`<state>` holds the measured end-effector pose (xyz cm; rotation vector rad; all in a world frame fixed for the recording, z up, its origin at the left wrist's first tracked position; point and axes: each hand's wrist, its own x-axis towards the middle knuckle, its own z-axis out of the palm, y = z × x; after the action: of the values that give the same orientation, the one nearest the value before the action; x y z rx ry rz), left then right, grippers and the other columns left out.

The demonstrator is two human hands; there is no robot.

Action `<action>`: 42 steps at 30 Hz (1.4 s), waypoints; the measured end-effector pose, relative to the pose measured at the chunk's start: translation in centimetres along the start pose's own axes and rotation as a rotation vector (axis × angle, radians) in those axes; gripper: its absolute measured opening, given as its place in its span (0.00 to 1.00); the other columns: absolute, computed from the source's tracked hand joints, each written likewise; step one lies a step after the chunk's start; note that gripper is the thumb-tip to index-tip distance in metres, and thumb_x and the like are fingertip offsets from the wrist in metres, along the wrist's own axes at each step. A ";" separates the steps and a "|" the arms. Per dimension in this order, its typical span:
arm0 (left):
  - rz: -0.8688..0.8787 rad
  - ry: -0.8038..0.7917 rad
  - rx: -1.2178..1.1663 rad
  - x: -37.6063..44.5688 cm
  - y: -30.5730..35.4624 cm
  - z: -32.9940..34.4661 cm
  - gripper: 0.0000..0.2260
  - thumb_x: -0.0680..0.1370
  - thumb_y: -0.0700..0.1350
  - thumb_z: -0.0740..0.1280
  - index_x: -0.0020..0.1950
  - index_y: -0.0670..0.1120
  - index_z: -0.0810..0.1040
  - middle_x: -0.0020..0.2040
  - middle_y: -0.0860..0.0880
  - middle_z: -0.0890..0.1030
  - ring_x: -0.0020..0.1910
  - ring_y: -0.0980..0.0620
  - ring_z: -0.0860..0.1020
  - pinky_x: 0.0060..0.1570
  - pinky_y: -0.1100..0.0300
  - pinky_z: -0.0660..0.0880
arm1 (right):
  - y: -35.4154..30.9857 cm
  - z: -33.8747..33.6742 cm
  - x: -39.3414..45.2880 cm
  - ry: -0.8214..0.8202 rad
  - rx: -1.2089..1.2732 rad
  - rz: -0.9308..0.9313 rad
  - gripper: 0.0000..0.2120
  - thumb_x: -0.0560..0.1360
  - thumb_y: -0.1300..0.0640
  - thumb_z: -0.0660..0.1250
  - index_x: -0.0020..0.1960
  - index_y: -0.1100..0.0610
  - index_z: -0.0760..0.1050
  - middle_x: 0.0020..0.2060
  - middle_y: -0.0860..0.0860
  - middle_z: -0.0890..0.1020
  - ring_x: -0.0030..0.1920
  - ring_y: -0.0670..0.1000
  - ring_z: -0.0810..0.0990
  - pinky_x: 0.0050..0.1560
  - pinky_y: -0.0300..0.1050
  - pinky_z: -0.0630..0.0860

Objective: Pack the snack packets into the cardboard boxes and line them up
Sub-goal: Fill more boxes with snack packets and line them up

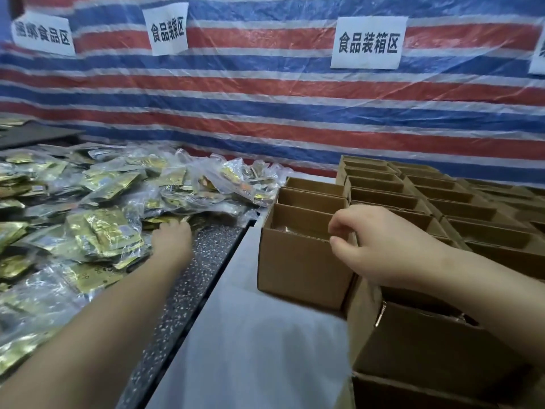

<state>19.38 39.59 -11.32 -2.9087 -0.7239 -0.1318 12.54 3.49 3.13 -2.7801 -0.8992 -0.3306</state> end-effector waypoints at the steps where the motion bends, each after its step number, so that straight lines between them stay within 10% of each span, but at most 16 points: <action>1: -0.037 -0.033 0.022 0.5 -0.3 0.5 0.15 0.78 0.44 0.65 0.63 0.42 0.72 0.60 0.42 0.74 0.58 0.43 0.74 0.51 0.52 0.73 | 0.0 0.2 0.2 -0.008 0.006 -0.016 0.08 0.79 0.44 0.63 0.56 0.44 0.77 0.48 0.40 0.77 0.50 0.41 0.76 0.51 0.41 0.78; 7: -0.084 -0.104 0.135 2.0 -1.6 2.0 0.17 0.79 0.45 0.63 0.66 0.40 0.73 0.64 0.40 0.72 0.62 0.42 0.72 0.58 0.52 0.74 | -0.5 0.8 0.5 -0.050 0.021 -0.059 0.09 0.79 0.42 0.61 0.55 0.43 0.76 0.48 0.39 0.77 0.50 0.40 0.76 0.52 0.40 0.78; 14: -0.019 0.045 -0.057 0.4 -2.8 1.3 0.08 0.76 0.33 0.62 0.41 0.42 0.78 0.37 0.47 0.75 0.35 0.47 0.76 0.32 0.57 0.71 | -0.9 -0.2 -0.5 -0.068 0.019 -0.073 0.07 0.80 0.45 0.62 0.52 0.45 0.77 0.45 0.41 0.78 0.46 0.41 0.78 0.49 0.43 0.80; 22: 0.178 0.254 -0.091 -5.3 2.0 0.9 0.05 0.78 0.42 0.57 0.49 0.48 0.72 0.49 0.49 0.74 0.53 0.48 0.73 0.58 0.53 0.71 | -1.6 -1.2 -2.0 -0.101 -0.009 -0.076 0.09 0.81 0.44 0.61 0.53 0.45 0.77 0.45 0.42 0.78 0.47 0.42 0.77 0.50 0.43 0.79; 26: 0.249 0.262 -0.592 -6.4 3.8 1.2 0.11 0.83 0.43 0.56 0.40 0.46 0.65 0.33 0.47 0.74 0.33 0.47 0.74 0.32 0.51 0.70 | -1.8 -1.4 -2.7 -0.123 -0.017 -0.080 0.09 0.81 0.45 0.60 0.54 0.46 0.77 0.46 0.42 0.78 0.48 0.43 0.76 0.51 0.43 0.78; 29: 0.050 0.268 -0.944 -6.7 4.2 0.2 0.11 0.85 0.48 0.53 0.44 0.47 0.67 0.35 0.46 0.78 0.33 0.44 0.77 0.33 0.48 0.75 | -1.7 -1.5 -3.3 -0.137 -0.007 -0.077 0.09 0.81 0.45 0.61 0.53 0.46 0.77 0.45 0.41 0.77 0.46 0.42 0.76 0.49 0.41 0.77; 36: 0.069 0.595 -0.869 -7.6 3.7 -6.9 0.09 0.85 0.45 0.51 0.47 0.46 0.66 0.30 0.48 0.73 0.27 0.47 0.72 0.25 0.55 0.68 | -2.1 -1.6 -3.7 -0.150 0.040 -0.053 0.09 0.80 0.46 0.62 0.55 0.47 0.77 0.46 0.42 0.78 0.46 0.43 0.77 0.47 0.40 0.77; 42: 0.229 0.699 -0.911 -11.6 3.6 -16.3 0.09 0.85 0.45 0.55 0.46 0.46 0.67 0.32 0.49 0.71 0.28 0.50 0.68 0.27 0.55 0.65 | -2.8 -1.5 -3.4 -0.080 0.205 -0.034 0.38 0.76 0.37 0.68 0.79 0.49 0.59 0.74 0.47 0.68 0.72 0.46 0.68 0.68 0.39 0.65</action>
<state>10.03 28.60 2.93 -3.2560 -0.2070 -1.7326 8.01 3.46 4.03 -2.6081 -0.9424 -0.1252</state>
